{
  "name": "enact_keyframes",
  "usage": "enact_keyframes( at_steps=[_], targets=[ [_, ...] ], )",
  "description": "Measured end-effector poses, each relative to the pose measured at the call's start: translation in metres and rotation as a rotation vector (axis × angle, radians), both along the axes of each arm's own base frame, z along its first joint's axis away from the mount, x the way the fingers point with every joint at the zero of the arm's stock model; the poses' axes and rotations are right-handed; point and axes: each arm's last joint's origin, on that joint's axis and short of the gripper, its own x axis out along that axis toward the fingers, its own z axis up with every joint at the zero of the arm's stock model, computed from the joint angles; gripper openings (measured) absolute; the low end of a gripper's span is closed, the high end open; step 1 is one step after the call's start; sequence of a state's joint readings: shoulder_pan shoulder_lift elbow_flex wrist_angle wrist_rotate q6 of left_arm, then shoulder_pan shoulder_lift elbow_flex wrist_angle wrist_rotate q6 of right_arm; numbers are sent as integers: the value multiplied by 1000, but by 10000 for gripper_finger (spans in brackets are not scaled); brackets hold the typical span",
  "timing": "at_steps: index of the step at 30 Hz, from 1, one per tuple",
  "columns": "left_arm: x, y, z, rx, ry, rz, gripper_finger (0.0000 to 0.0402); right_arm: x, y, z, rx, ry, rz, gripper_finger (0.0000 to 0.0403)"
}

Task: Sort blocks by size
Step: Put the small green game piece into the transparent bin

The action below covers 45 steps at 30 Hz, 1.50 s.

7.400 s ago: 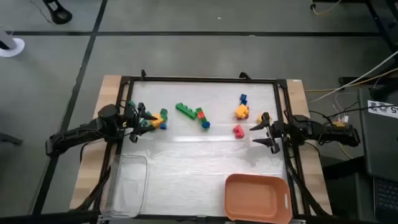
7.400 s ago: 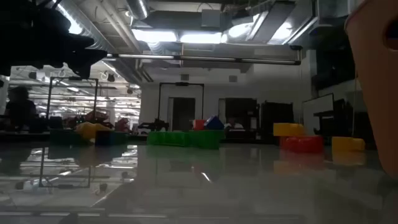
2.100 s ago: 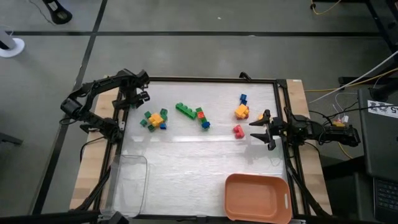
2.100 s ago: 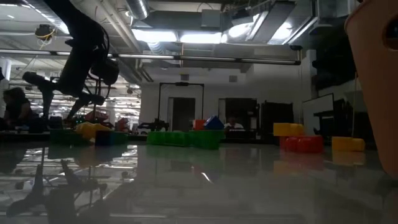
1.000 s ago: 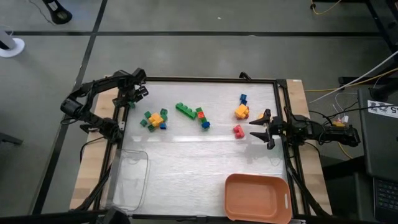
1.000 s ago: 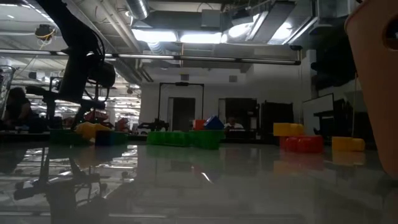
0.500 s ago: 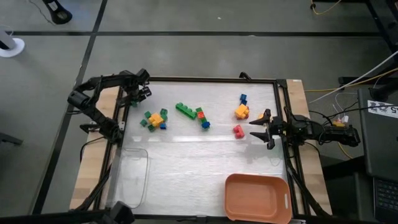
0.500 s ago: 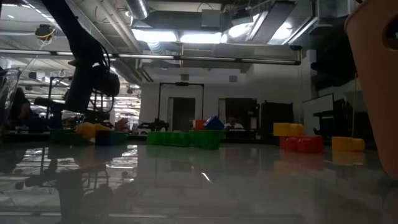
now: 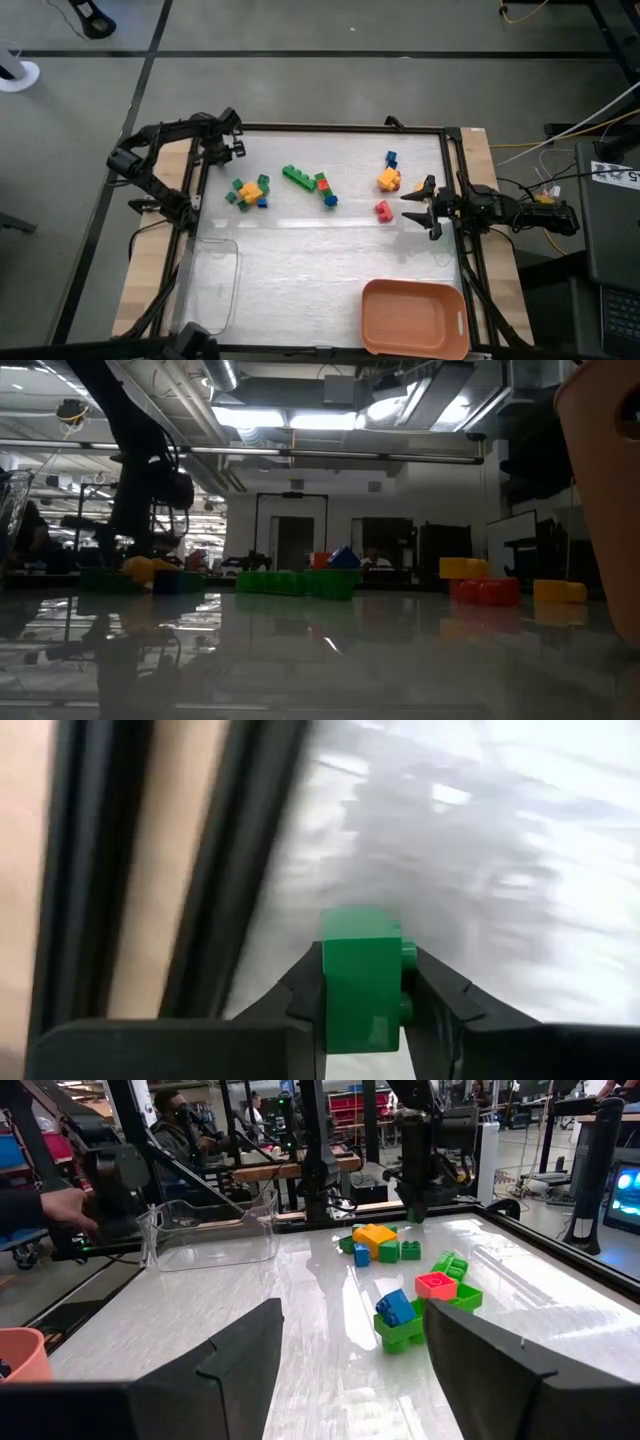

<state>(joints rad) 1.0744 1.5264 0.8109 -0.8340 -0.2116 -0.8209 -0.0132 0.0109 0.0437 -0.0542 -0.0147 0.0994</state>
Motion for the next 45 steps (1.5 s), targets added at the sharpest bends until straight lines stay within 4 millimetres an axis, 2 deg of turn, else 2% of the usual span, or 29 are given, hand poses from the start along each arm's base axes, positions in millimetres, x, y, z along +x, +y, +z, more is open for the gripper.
enact_keyframes(
  at_steps=[6,10,15,18,23,33,37,45],
  targets=[
    [5,-2,31,32,-196,-134,74,0,0,0,0,-2,0,243],
    [6,-16,54,13,-377,-230,74,0,0,1,0,-10,-5,243],
    [10,-56,77,-121,-531,-415,74,0,-2,5,0,-59,-53,243],
    [10,-88,88,-230,-530,-517,74,0,-3,5,0,-61,-96,243],
    [8,-135,101,-346,-500,-571,78,0,-3,6,1,-65,-120,243],
    [10,-196,114,-506,-517,-631,85,0,-3,7,1,-83,-120,243],
    [13,-216,115,-581,-495,-664,85,0,-3,8,2,-83,-120,243],
    [30,-252,108,-644,-587,-754,101,0,-3,8,2,-83,-120,243]
  ],
)
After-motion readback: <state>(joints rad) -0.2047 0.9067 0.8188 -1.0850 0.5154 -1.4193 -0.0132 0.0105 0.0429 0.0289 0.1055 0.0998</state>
